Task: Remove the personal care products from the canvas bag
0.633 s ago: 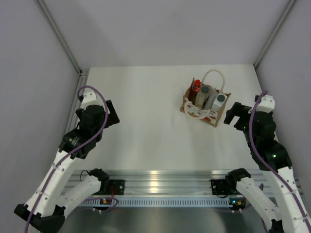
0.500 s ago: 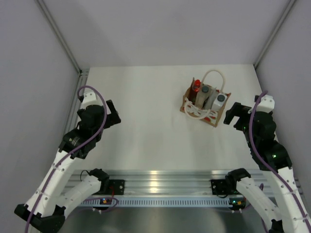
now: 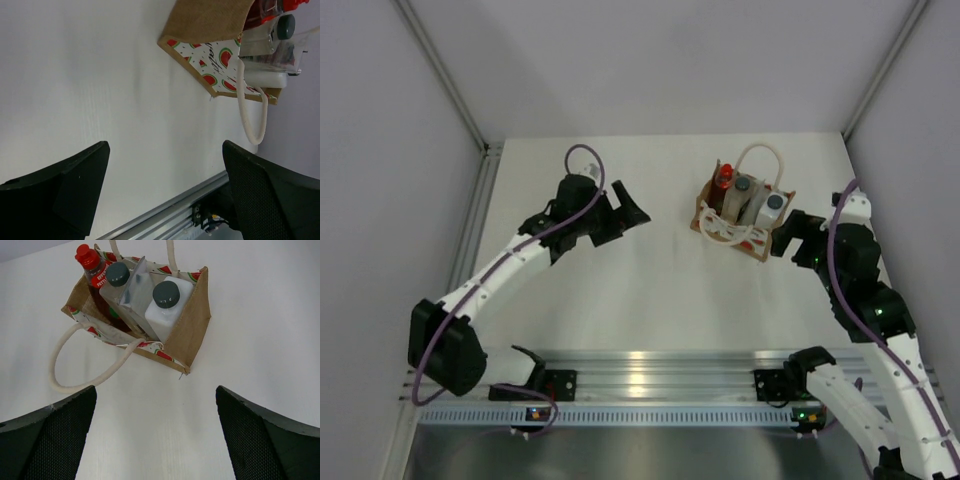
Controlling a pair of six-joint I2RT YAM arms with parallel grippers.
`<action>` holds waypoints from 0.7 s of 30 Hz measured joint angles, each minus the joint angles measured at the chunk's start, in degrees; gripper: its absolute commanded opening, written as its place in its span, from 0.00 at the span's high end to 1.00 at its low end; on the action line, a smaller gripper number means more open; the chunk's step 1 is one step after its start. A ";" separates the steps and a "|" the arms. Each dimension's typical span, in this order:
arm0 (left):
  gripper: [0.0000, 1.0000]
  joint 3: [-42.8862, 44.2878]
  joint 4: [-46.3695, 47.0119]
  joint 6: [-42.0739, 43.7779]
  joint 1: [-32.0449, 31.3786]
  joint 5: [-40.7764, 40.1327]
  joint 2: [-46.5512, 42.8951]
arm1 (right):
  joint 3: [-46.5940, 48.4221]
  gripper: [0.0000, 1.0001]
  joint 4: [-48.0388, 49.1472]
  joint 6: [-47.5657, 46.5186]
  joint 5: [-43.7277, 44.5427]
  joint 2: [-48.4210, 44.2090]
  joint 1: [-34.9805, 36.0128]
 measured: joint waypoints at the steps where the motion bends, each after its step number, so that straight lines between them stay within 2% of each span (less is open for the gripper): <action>1: 0.02 0.98 1.90 -0.83 -0.66 2.03 3.63 | 0.00 0.01 0.00 0.07 -0.48 0.00 0.00; 4: 0.04 7.17 5.66 -2.21 -3.02 6.78 14.19 | 0.00 0.01 0.00 0.11 -1.57 -0.46 0.00; 8: 0.10 20.81 8.83 -1.77 -5.05 12.00 27.47 | -0.02 0.01 0.00 0.09 -3.32 -2.27 0.00; 12: 0.20 31.34 12.39 -0.22 -6.16 14.73 37.62 | -0.04 0.00 0.00 0.04 -4.92 -4.83 0.00; 14: 0.27 34.27 12.94 0.57 -6.36 15.17 41.48 | -0.07 0.00 -0.04 0.02 -5.38 -5.53 0.00; 16: 0.39 36.28 13.03 1.46 -6.36 15.26 44.98 | -0.07 0.00 -0.15 0.00 -5.95 -5.90 0.00; 21: 0.48 37.38 12.96 3.13 -6.36 15.58 50.58 | -0.07 0.01 -0.28 -0.13 -7.80 -5.95 0.00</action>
